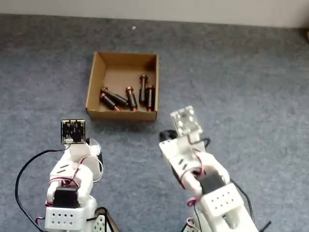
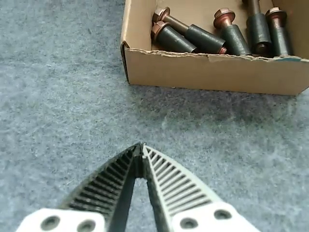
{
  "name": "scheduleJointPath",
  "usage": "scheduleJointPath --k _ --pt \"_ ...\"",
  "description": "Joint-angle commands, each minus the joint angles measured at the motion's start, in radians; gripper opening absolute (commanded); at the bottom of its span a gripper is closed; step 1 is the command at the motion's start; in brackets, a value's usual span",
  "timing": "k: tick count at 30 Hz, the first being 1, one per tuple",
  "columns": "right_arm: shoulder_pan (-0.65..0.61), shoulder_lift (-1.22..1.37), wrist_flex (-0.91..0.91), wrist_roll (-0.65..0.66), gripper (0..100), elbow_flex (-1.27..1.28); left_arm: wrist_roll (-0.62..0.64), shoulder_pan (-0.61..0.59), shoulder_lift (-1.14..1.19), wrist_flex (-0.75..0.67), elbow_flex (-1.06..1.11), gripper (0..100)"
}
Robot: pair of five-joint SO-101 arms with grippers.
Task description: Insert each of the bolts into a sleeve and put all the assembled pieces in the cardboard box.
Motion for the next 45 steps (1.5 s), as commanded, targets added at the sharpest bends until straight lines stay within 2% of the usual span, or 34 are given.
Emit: scheduleJointPath --k 1,7,10,16,21,27,30,45 --pt "0.054 -0.208 0.004 0.000 0.7 0.130 -0.002 -0.007 -0.005 -0.021 0.019 1" --pt "0.119 -0.509 0.005 0.000 0.8 0.344 -0.002 -0.007 -0.005 -0.021 0.019 1" --pt "0.134 -0.595 0.114 -0.055 0.8 0.403 -0.002 -0.007 -0.004 -0.020 0.019 1" --pt "0.140 -0.572 0.186 -0.207 0.8 0.389 -0.006 -0.008 -0.002 -0.017 0.019 1" --pt "0.140 -0.572 0.338 -0.210 0.8 0.389 -0.003 -0.008 -0.001 -0.014 0.019 1" --pt "0.140 -0.572 0.564 -0.210 0.8 0.389 -0.003 -0.010 -0.001 0.146 0.019 1" --pt "0.140 -0.572 0.676 -0.210 0.8 0.387 -0.003 -0.010 -0.002 0.161 0.019 1" --pt "0.140 -0.573 0.673 -0.212 0.8 0.387 -0.003 -0.010 -0.001 0.170 0.019 1"
